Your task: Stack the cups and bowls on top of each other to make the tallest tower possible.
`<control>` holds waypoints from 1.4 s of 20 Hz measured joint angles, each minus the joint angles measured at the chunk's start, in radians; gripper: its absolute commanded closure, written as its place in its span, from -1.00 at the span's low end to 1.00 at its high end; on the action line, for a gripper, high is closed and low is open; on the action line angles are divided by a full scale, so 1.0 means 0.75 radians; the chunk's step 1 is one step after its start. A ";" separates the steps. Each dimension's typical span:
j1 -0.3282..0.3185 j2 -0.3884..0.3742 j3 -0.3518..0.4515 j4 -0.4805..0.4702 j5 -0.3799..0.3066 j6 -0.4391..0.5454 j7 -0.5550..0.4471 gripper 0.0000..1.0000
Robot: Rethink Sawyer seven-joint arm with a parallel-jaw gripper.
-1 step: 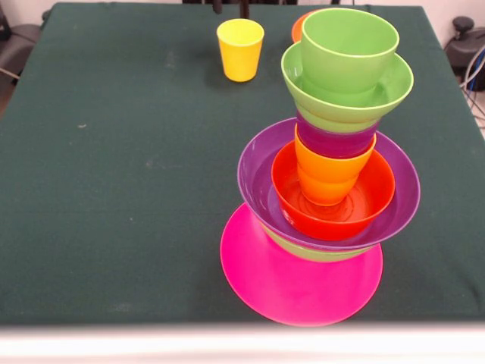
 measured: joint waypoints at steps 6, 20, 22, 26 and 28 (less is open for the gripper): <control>-0.002 0.066 0.000 -0.044 0.000 0.000 0.000 -1.00; -0.008 0.129 0.001 -0.096 0.000 0.000 0.000 -1.00; -0.010 0.109 0.002 -0.094 0.000 0.000 0.000 -1.00; -0.017 0.014 0.008 -0.080 0.000 0.012 0.000 -1.00; -0.022 -0.031 0.015 -0.074 0.002 0.026 0.000 -1.00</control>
